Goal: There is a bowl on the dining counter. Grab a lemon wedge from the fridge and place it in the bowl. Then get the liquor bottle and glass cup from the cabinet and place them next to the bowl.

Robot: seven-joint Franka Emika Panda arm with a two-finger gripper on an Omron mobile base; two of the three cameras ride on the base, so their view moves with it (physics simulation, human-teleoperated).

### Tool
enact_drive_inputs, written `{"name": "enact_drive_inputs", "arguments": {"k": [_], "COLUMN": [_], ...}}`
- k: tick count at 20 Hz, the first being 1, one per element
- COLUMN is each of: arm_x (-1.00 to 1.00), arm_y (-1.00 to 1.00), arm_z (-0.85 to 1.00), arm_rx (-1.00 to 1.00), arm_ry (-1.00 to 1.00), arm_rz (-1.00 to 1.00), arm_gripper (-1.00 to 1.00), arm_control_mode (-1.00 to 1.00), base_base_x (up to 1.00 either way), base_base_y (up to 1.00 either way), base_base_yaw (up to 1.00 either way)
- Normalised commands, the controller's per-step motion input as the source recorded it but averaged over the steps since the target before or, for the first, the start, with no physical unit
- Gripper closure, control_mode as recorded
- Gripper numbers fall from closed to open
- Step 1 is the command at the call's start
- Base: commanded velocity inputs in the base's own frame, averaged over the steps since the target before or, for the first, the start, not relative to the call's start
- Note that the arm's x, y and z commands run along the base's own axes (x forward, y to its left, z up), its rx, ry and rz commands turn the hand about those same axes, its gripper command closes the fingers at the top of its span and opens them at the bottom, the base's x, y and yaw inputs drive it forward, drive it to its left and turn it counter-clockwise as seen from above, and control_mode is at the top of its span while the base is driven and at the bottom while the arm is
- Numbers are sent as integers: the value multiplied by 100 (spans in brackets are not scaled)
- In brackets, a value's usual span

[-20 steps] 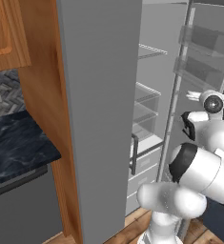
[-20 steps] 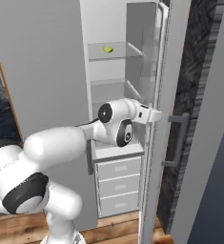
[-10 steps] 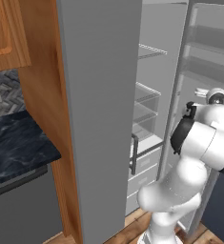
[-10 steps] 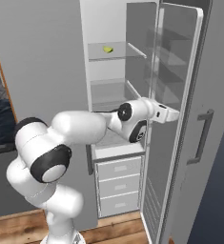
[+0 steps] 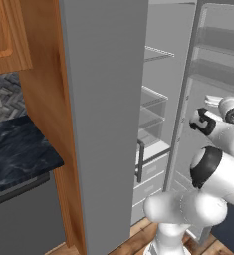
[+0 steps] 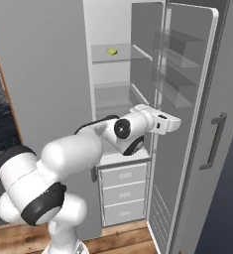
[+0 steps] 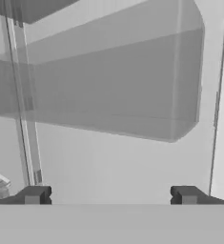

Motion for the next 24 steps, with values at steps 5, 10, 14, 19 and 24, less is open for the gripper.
{"name": "enact_drive_inputs", "arguments": {"k": [5,10,14,19,24], "arm_x": [-58,-35,-20,-32,-68], "arm_y": [99,97,76,73,68], "arm_z": [78,97,100,78,14], "arm_rx": [5,9,11,9,2], "arm_ry": [7,23,37,45,34], "arm_rz": [22,30,31,24,9], "arm_gripper": [-100,-100,-100,-100,-100], "arm_control_mode": [-100,-100,-100,-100,-100], "base_base_x": [0,0,0,0,0], "base_base_y": [0,0,0,0,0], "base_base_yaw": [0,0,0,0,0]}}
